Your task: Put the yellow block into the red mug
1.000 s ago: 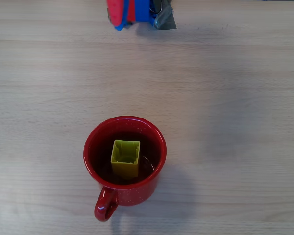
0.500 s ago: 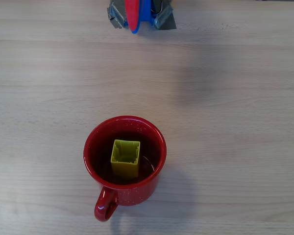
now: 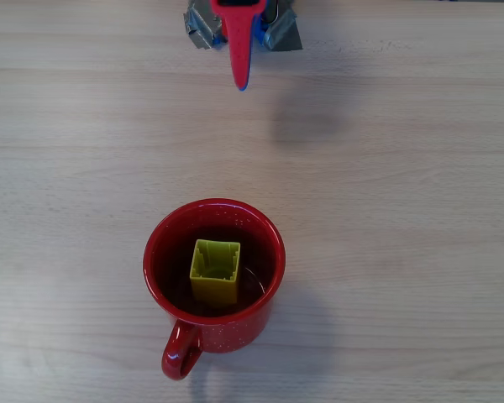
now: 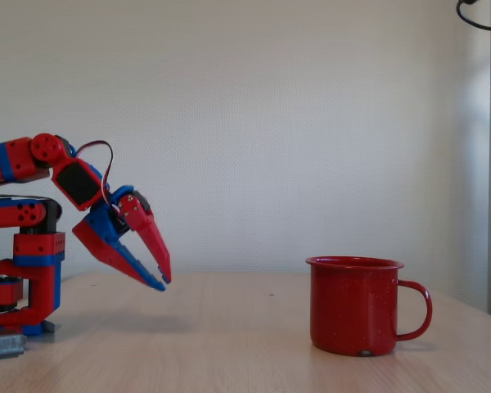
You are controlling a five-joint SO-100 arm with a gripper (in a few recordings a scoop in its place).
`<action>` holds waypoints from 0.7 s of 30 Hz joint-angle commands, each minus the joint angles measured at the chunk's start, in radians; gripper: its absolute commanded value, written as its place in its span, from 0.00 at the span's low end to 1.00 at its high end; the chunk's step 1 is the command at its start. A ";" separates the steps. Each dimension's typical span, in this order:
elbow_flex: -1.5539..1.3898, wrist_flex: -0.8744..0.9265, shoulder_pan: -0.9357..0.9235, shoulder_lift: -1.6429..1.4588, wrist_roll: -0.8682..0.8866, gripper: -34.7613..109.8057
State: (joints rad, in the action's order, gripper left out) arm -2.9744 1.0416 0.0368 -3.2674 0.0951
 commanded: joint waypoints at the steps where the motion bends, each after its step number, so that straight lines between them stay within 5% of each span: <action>1: 0.000 0.018 0.035 -0.038 -0.003 0.24; 21: -0.040 0.023 0.049 -0.038 -0.031 0.24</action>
State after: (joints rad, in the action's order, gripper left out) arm -3.0327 1.0416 0.0598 -3.2720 0.0614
